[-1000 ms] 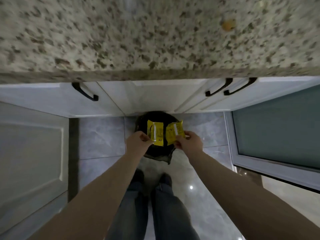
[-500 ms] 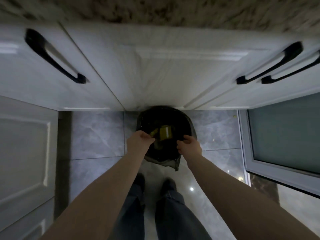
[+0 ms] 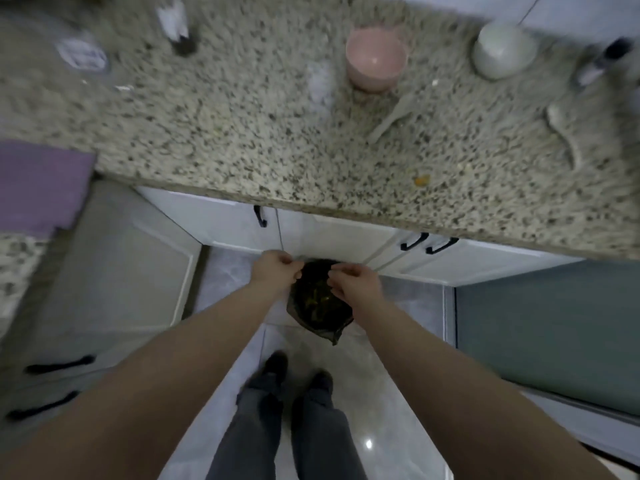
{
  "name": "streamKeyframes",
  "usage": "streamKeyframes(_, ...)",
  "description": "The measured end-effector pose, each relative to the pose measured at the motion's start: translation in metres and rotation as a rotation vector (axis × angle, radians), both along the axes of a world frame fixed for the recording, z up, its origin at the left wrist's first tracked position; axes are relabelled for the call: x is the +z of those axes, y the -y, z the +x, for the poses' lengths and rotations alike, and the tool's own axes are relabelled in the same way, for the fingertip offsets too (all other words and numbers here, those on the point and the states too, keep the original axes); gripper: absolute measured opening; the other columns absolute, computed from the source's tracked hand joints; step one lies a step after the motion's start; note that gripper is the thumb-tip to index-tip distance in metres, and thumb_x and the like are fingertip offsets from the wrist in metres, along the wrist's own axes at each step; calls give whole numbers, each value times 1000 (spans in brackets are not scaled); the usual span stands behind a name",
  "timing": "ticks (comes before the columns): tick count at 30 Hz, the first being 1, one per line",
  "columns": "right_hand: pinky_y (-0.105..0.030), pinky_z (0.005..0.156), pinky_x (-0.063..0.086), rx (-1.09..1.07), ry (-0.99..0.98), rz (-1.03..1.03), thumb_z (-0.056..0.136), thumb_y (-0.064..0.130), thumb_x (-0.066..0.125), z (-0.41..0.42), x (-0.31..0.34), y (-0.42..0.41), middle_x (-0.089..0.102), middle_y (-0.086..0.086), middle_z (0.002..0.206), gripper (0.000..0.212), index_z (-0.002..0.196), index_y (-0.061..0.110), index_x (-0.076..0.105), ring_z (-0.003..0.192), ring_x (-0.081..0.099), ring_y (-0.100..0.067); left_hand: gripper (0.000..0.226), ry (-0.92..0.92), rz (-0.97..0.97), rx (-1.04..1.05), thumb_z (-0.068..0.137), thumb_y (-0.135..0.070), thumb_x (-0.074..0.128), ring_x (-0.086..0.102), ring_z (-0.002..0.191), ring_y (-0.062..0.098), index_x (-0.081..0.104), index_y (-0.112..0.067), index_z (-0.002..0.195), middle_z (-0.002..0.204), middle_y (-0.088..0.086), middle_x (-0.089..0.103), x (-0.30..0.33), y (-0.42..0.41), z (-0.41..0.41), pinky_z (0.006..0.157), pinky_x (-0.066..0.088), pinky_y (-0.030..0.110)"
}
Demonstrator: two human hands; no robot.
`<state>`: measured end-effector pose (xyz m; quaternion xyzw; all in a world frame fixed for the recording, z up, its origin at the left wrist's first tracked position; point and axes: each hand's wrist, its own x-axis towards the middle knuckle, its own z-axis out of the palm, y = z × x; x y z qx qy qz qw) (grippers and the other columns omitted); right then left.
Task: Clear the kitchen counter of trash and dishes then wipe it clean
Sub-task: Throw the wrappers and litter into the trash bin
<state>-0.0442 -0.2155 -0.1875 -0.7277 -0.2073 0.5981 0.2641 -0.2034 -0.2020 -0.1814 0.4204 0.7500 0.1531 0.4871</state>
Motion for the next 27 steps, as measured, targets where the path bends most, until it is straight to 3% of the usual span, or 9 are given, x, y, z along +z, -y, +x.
streamKeyframes(4, -29, 75, 58, 24, -152, 131, 88, 0, 68, -18, 91, -18, 66, -10, 83, 8, 86, 8, 65, 80, 66, -19, 22, 73, 127, 94, 87, -21, 72, 61, 54, 3, 63, -22, 66, 62, -6, 64, 81, -6, -11, 68, 53, 24)
streamKeyframes(10, -36, 86, 57, 166, -283, 277, 88, -3, 66, -44, 182, -53, 65, -14, 86, 10, 90, 6, 62, 80, 67, -22, 11, 60, 291, 75, 88, -5, 66, 54, 44, 0, 68, -12, 79, 61, -2, 62, 180, -18, -45, 40, 36, 8)
streamKeyframes(12, -37, 89, 56, 229, -251, 315, 90, 2, 66, -53, 203, -66, 68, -12, 86, 7, 94, 7, 63, 85, 68, -23, 17, 38, 331, 109, 86, -1, 65, 55, 54, 7, 67, -13, 75, 68, 2, 65, 206, -23, -59, 42, 39, 9)
streamKeyframes(14, -30, 76, 57, 297, -218, 367, 90, 4, 66, -65, 220, -78, 68, -8, 74, 5, 93, 8, 66, 79, 69, -20, 12, 13, 362, 136, 86, -5, 68, 57, 59, 10, 70, -13, 77, 76, 3, 68, 227, -28, -75, 46, 43, 14)
streamKeyframes(16, -23, 63, 53, 349, -176, 404, 89, 6, 68, -78, 231, -89, 65, -5, 68, 5, 92, 10, 67, 69, 67, -13, 5, -30, 377, 130, 86, -11, 71, 58, 59, 11, 73, -13, 81, 75, 0, 68, 242, -35, -92, 48, 45, 16)
streamKeyframes(19, -24, 69, 54, 382, -136, 424, 87, 8, 70, -103, 238, -105, 68, -8, 79, 7, 90, 13, 67, 77, 68, -15, 7, -69, 397, 157, 86, -14, 70, 58, 56, 13, 74, -9, 85, 72, 6, 69, 251, -49, -122, 43, 41, 16)
streamKeyframes(21, -24, 71, 56, 385, -119, 427, 88, 7, 69, -122, 239, -114, 70, -12, 87, 6, 89, 12, 67, 85, 70, -18, 10, -84, 413, 155, 87, -15, 68, 59, 59, 13, 74, -9, 83, 76, 7, 71, 252, -59, -142, 51, 43, 19)
streamKeyframes(25, -25, 58, 49, 430, -74, 384, 84, 3, 69, -170, 227, -137, 67, -12, 83, 10, 84, 13, 67, 69, 61, -15, 16, -86, 378, 174, 88, -25, 69, 66, 71, 18, 68, -17, 74, 79, 6, 74, 235, -85, -193, 60, 46, 23)
streamKeyframes(27, -27, 60, 52, 421, -53, 342, 80, 2, 71, -191, 220, -150, 68, -15, 88, 13, 85, 13, 68, 70, 60, -18, 17, -71, 359, 191, 88, -28, 68, 65, 70, 18, 67, -18, 75, 78, 5, 72, 225, -98, -212, 65, 50, 27)
